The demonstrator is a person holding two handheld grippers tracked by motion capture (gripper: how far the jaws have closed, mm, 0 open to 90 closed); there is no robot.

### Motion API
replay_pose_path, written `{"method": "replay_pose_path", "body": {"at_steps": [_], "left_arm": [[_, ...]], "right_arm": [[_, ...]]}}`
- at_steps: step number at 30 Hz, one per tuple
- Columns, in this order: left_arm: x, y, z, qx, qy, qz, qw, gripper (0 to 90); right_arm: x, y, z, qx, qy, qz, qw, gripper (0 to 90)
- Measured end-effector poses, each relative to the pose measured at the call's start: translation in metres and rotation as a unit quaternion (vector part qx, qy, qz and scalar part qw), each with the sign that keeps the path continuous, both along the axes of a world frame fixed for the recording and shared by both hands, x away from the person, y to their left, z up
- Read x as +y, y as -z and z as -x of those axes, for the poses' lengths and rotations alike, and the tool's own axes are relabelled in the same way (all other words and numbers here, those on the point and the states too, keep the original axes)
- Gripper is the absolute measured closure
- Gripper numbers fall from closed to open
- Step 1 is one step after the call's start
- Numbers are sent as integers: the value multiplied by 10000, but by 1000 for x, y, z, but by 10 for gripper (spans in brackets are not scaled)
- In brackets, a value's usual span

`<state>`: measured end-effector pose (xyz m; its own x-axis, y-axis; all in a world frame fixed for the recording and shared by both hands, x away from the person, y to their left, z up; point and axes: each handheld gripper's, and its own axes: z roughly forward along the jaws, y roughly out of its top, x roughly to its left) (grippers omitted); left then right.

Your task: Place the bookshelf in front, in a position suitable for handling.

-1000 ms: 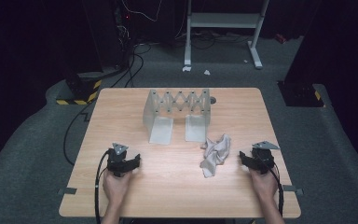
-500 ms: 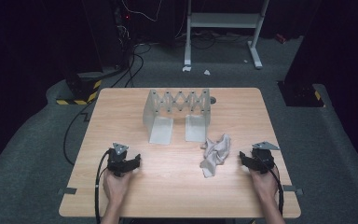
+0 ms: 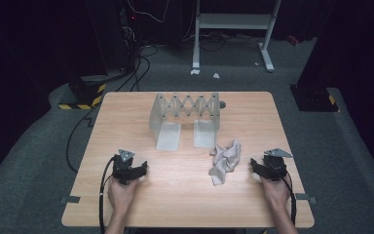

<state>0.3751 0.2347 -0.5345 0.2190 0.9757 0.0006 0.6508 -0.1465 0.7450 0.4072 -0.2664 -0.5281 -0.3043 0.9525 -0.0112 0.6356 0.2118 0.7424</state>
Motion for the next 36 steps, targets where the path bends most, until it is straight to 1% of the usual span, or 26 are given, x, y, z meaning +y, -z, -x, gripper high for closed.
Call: {"method": "replay_pose_path", "body": {"at_steps": [3, 8, 11, 12, 16, 18, 19, 21, 26, 28, 30, 31, 33, 35, 36], "left_arm": [[0, 0, 0, 4, 7, 2, 10000, 240], [0, 0, 0, 10, 13, 5, 10000, 232], [0, 0, 0, 10, 9, 4, 10000, 231], [0, 0, 0, 10, 9, 4, 10000, 231], [0, 0, -1, 11, 10, 7, 10000, 231], [0, 0, -1, 13, 14, 14, 10000, 226], [0, 0, -1, 16, 20, 16, 10000, 226], [0, 0, -1, 19, 19, 16, 10000, 222], [-1, 0, -1, 31, 27, 7, 10000, 213], [-1, 0, -1, 31, 36, 3, 10000, 211], [-1, 0, -1, 27, 42, 0, 10000, 211], [-1, 0, -1, 25, 46, 3, 10000, 211], [-1, 0, -1, 27, 47, 2, 10000, 211], [-1, 0, -1, 25, 47, 3, 10000, 211], [-1, 0, -1, 26, 46, 3, 10000, 211]], "right_arm": [[0, 0, 2, -31, 0, -68, 10000, 402], [3, -2, 4, -100, -72, -75, 9999, 410], [6, -5, 7, -201, -159, -198, 9995, 415], [6, -5, 7, -201, -159, -198, 9995, 415], [8, -9, 11, -282, -251, -325, 9988, 414], [12, -12, 15, -340, -347, -386, 9981, 414], [12, -12, 15, -340, -347, -386, 9981, 414], [16, -15, 18, -391, -467, -399, 9973, 412], [22, -16, 20, -397, -620, -462, 9962, 410], [28, -17, 22, -427, -768, -476, 9950, 407], [31, -18, 22, -440, -817, -488, 9945, 406], [36, -19, 23, -447, -914, -507, 9935, 401], [38, -19, 23, -436, -950, -510, 9932, 397], [47, -22, 23, -463, -1104, -497, 9916, 390], [47, -22, 23, -463, -1104, -497, 9916, 390]]}}
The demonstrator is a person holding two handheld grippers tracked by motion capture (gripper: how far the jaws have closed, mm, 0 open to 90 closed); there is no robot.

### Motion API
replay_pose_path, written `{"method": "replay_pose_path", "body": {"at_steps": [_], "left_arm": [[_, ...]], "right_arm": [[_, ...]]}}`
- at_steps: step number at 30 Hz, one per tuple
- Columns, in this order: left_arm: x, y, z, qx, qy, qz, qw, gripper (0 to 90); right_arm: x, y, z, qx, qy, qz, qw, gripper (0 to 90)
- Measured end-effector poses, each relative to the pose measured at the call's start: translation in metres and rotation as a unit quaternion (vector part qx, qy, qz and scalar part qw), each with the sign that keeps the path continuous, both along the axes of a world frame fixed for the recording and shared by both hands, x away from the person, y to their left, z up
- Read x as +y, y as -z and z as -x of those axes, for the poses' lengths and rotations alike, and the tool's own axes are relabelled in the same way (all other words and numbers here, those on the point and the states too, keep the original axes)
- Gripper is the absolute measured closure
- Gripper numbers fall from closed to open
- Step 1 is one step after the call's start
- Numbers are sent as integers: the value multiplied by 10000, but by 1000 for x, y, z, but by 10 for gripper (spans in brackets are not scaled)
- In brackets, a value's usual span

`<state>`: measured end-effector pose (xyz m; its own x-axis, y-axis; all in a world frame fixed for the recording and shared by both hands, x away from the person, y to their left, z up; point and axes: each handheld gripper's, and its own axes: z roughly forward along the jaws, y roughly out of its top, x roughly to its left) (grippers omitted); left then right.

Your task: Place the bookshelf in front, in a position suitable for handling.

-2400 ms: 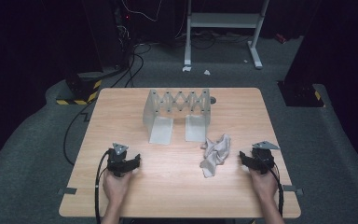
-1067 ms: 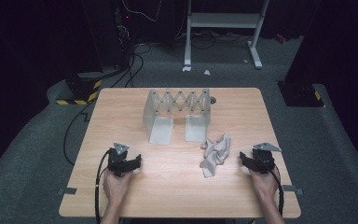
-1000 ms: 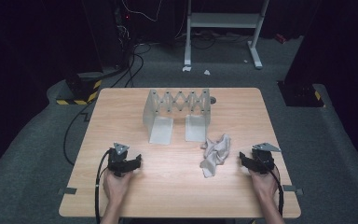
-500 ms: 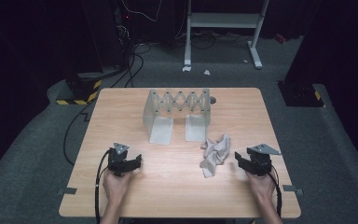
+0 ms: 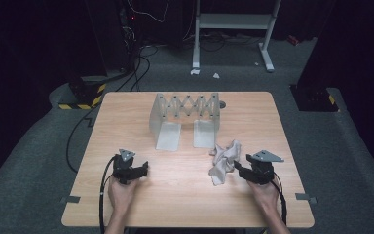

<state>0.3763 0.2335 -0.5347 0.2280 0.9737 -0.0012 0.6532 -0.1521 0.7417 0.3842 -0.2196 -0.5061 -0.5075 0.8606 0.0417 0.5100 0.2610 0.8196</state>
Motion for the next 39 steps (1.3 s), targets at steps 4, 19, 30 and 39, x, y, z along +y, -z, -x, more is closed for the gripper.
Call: {"method": "replay_pose_path", "body": {"at_steps": [4, 19, 30, 39], "left_arm": [[0, 0, 0, 0, 0, 0, 10000, 212], [0, 0, 0, 2, -4, 1, 10000, 213], [0, 0, 0, -2, -10, -3, 10000, 215], [0, 0, 0, -2, -20, -2, 10000, 217]], "right_arm": [[11, -4, -2, -12, -174, -23, 9998, 375], [43, 5, -20, 163, -421, 264, 9986, 344], [48, 22, -24, 298, -385, 590, 9971, 440], [44, 21, -23, 157, -493, 760, 9958, 701]]}}
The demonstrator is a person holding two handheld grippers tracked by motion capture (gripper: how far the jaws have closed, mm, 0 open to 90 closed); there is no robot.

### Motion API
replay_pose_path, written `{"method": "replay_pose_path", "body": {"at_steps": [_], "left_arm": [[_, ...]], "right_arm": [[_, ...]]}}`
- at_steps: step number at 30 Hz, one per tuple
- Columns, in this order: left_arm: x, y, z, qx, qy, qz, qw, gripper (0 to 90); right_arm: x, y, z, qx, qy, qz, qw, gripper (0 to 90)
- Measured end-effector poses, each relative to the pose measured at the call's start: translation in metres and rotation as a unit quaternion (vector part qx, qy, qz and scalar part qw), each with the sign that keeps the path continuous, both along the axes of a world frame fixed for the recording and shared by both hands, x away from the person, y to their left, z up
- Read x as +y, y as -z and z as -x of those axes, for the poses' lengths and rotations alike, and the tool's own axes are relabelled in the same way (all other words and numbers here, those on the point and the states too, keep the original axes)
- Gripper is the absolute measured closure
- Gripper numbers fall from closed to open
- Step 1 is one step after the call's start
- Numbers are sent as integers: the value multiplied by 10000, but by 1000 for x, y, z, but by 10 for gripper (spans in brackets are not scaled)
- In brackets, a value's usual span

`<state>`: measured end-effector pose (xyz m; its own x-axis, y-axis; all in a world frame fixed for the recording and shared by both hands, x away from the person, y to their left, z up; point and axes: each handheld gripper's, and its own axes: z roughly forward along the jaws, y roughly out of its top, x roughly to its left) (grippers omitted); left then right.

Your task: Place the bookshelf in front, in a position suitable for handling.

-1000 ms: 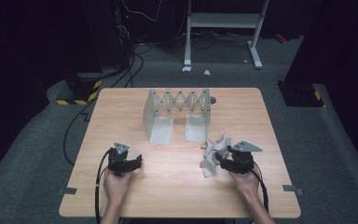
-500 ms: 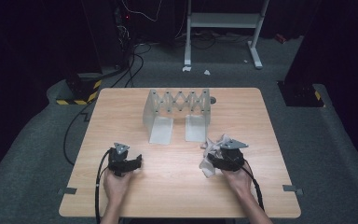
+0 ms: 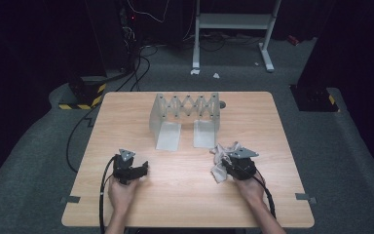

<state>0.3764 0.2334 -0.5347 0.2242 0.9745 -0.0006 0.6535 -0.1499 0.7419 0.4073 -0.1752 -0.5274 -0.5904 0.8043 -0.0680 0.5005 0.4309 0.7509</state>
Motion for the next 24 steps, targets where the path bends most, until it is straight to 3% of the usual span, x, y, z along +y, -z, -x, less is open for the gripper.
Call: {"method": "replay_pose_path", "body": {"at_steps": [9, 13, 24], "left_arm": [[0, 0, 0, -3, -4, 0, 10000, 219], [0, 0, 0, -1, -2, 1, 10000, 219], [0, 0, 0, 1, -7, 0, 10000, 220]], "right_arm": [[-4, -5, -1, -45, 68, -14, 10000, 822], [-14, -12, -3, -82, 222, -155, 9996, 829], [-40, -24, -4, -254, 529, -219, 9980, 834]]}}
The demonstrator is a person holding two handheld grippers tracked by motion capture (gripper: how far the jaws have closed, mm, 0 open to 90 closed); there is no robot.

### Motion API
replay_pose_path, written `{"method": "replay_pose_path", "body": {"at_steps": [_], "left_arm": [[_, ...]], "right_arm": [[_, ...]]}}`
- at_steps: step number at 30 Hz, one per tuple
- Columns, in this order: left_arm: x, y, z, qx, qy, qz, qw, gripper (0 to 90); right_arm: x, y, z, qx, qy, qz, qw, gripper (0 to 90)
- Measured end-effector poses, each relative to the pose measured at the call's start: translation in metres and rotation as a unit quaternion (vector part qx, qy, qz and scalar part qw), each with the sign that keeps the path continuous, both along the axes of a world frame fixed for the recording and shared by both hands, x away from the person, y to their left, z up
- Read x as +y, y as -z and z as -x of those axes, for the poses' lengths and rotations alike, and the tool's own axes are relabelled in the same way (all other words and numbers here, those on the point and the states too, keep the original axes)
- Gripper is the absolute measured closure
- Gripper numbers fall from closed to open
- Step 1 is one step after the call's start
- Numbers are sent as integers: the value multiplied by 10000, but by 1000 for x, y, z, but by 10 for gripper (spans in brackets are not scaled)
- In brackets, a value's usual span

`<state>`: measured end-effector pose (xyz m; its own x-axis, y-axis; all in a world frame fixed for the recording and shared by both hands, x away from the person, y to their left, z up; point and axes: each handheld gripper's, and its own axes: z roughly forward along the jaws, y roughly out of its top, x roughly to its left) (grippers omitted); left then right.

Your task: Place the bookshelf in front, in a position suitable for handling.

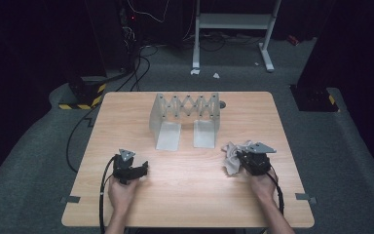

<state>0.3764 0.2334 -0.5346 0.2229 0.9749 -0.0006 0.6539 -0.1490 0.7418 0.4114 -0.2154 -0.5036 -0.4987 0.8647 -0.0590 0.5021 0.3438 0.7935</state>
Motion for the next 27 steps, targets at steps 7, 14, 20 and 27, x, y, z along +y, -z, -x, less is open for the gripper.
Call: {"method": "replay_pose_path", "body": {"at_steps": [7, 14, 20, 27], "left_arm": [[1, 0, 0, -17, -48, -7, 10000, 231], [0, 0, 0, -15, -46, -10, 10000, 231], [-1, 0, -3, -34, 69, -13, 10000, 256], [-4, -6, -6, 121, 103, -92, 9998, 363]], "right_arm": [[-26, -5, -9, -50, 490, 29, 9988, 833], [-47, 7, -21, 130, 978, 121, 9951, 832], [-53, 16, -23, 291, 1076, 78, 9937, 808], [-53, 1, -14, 118, 1062, -259, 9939, 641]]}}
